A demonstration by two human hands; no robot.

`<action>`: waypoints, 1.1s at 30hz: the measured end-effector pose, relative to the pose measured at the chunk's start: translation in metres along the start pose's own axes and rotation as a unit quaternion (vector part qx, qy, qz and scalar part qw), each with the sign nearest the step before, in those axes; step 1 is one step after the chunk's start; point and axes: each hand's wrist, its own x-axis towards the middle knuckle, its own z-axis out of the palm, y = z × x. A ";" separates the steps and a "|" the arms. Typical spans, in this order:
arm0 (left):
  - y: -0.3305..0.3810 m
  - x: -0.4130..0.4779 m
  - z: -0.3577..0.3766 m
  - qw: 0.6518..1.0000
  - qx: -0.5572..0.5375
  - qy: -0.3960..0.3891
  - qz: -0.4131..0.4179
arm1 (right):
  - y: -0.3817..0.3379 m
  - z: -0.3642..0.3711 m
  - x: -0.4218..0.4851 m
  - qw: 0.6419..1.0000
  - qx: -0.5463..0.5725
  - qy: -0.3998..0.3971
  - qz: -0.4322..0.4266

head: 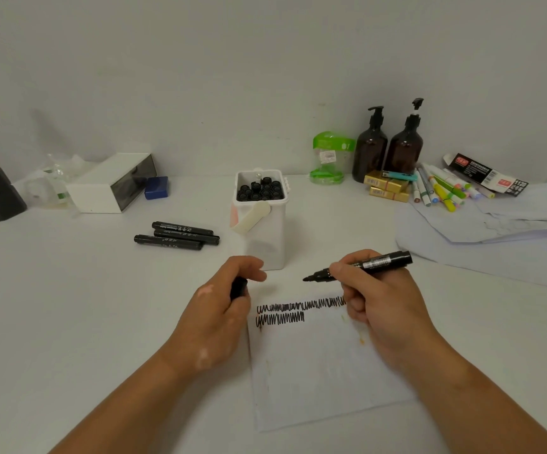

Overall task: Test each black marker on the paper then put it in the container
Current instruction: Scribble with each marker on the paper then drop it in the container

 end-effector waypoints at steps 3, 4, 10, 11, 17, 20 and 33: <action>0.002 0.001 0.002 0.998 -0.047 0.026 -0.021 | -0.001 0.000 0.001 0.999 0.042 -0.017 0.003; 0.003 0.002 0.003 0.996 -0.075 0.033 -0.033 | -0.003 0.000 0.000 0.998 0.058 -0.028 0.010; 0.002 0.004 0.001 0.992 -0.106 0.038 -0.061 | -0.005 0.002 -0.002 0.994 0.100 -0.043 0.024; 0.002 0.003 0.000 0.994 -0.092 0.032 -0.058 | -0.005 0.002 -0.002 0.995 0.096 -0.038 0.016; 0.002 0.003 0.001 0.997 -0.058 0.009 -0.044 | -0.005 0.001 -0.004 0.997 0.062 -0.042 -0.014; 0.002 0.003 0.003 0.996 -0.079 -0.008 -0.036 | -0.004 0.003 -0.006 0.997 0.045 -0.068 -0.015; 0.002 0.000 0.002 0.933 -0.337 -0.123 -0.038 | -0.008 0.006 -0.016 0.980 -0.114 -0.163 -0.029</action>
